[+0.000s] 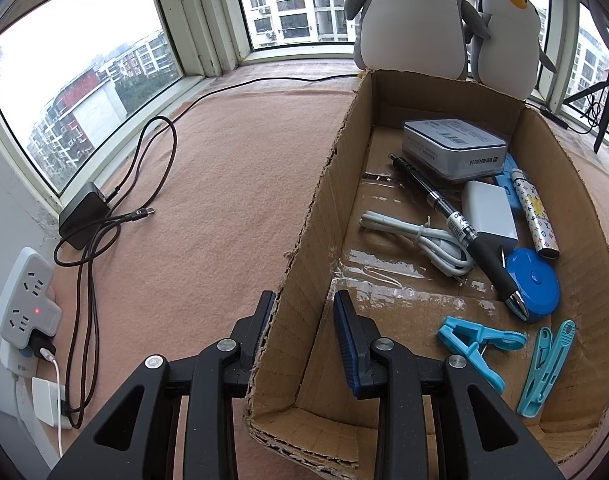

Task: Organize rigid objects
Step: 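Carry the glue stick into the box and open the right gripper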

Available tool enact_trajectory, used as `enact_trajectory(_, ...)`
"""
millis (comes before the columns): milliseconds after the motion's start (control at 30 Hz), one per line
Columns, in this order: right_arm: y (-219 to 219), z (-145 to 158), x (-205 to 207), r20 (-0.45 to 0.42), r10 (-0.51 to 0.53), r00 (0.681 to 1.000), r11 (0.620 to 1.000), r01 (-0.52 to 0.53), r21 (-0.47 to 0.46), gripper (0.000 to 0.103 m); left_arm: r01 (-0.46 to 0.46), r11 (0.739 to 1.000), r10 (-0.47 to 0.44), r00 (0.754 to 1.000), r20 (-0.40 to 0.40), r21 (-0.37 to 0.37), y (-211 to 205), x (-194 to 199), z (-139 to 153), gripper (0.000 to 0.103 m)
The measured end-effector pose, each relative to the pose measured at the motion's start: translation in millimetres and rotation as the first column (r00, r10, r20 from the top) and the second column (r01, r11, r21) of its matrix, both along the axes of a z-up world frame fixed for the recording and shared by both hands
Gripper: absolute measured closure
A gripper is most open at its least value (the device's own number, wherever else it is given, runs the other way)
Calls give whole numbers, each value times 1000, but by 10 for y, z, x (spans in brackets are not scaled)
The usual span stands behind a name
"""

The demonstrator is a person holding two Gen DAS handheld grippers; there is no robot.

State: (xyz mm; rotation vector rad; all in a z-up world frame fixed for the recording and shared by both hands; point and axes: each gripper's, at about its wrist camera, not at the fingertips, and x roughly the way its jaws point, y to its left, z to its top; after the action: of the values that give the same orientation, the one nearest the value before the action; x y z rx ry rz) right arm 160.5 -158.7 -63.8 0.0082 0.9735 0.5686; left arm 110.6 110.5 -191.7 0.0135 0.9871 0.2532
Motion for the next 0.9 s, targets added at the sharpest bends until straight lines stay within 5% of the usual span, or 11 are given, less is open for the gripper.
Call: enact_trajectory(900, 1189, -293, -132, -33, 196, 980, 977, -198, -85, 89, -7, 1000, 7, 1000, 8, -17, -8, 23, -2, 72)
